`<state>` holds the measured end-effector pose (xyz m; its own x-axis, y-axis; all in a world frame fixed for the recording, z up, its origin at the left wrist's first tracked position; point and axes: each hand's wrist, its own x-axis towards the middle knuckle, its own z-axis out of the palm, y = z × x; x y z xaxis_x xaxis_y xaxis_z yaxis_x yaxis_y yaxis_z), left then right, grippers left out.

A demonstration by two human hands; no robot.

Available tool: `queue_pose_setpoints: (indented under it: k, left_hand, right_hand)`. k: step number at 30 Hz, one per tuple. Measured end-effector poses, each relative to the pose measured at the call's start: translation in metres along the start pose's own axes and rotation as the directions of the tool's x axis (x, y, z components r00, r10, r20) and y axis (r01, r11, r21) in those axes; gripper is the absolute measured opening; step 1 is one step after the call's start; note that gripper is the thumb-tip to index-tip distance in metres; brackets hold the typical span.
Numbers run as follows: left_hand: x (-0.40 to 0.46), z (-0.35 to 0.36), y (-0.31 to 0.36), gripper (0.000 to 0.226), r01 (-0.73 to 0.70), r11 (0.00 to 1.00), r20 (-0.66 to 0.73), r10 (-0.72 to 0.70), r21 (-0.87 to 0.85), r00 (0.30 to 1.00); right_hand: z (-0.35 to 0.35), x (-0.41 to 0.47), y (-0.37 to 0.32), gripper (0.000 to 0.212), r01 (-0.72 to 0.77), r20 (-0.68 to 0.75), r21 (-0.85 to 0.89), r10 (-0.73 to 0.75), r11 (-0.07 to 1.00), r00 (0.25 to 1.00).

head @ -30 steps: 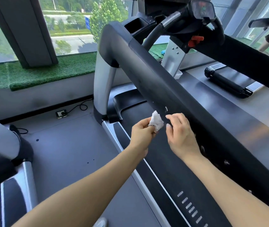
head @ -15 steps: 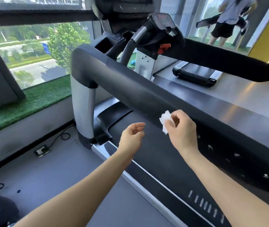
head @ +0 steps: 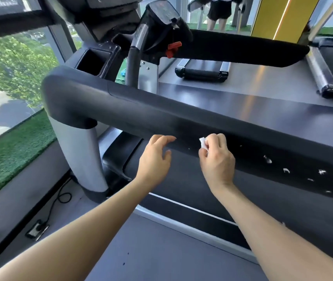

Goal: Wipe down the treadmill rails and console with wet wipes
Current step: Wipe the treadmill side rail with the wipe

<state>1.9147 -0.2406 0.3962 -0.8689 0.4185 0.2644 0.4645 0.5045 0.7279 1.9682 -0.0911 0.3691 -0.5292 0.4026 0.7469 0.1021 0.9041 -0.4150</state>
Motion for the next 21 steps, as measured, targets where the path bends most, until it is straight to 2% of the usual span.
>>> queue_pose_setpoints:
  k: [4,7,8,10,13,15,17,19,20,21]
  left_hand:
    - [0.009,-0.009,-0.011,0.043,-0.137,0.983,0.081,0.127,0.124,0.989]
    - [0.024,-0.010,-0.018,0.041,-0.321,0.927,0.131,0.300,0.194,0.945]
    - [0.030,-0.010,-0.022,0.040,-0.428,0.872,0.133,0.407,0.238,0.904]
    - [0.045,-0.011,-0.036,0.041,-0.622,0.709,0.146,0.613,0.332,0.776]
    - [0.075,-0.022,-0.052,0.046,-0.778,0.527,0.195,0.770,0.344,0.608]
    - [0.087,-0.033,-0.059,0.046,-0.835,0.440,0.244,0.815,0.329,0.526]
    - [0.098,-0.041,-0.061,0.045,-0.884,0.358,0.292,0.848,0.300,0.443]
    - [0.108,-0.047,-0.060,0.042,-0.910,0.302,0.321,0.864,0.285,0.387]
    - [0.112,-0.049,-0.058,0.041,-0.918,0.273,0.331,0.871,0.287,0.363]
    - [0.116,-0.050,-0.057,0.041,-0.926,0.243,0.341,0.878,0.289,0.337]
  right_hand:
    - [0.012,-0.014,-0.015,0.018,-0.047,-0.047,0.051,0.050,0.998,0.998]
    - [0.021,-0.029,-0.021,0.026,-0.086,-0.037,0.105,0.090,0.991,0.995]
    - [0.024,-0.031,-0.023,0.025,-0.097,-0.062,0.094,0.103,0.991,0.993]
    - [0.033,-0.031,-0.024,0.020,-0.126,-0.160,0.052,0.133,0.991,0.978]
    - [0.048,-0.025,-0.029,0.014,-0.217,-0.368,0.021,0.210,0.976,0.906]
    - [0.061,-0.021,-0.043,0.014,-0.330,-0.485,0.115,0.343,0.937,0.804]
    - [0.074,-0.014,-0.056,0.016,-0.444,-0.585,0.292,0.526,0.847,0.617]
    - [0.088,-0.006,-0.067,0.018,-0.506,-0.582,0.509,0.712,0.696,0.394]
    - [0.095,-0.004,-0.072,0.018,-0.507,-0.545,0.598,0.779,0.621,0.310]
    - [0.102,-0.002,-0.078,0.018,-0.497,-0.500,0.666,0.827,0.557,0.257]
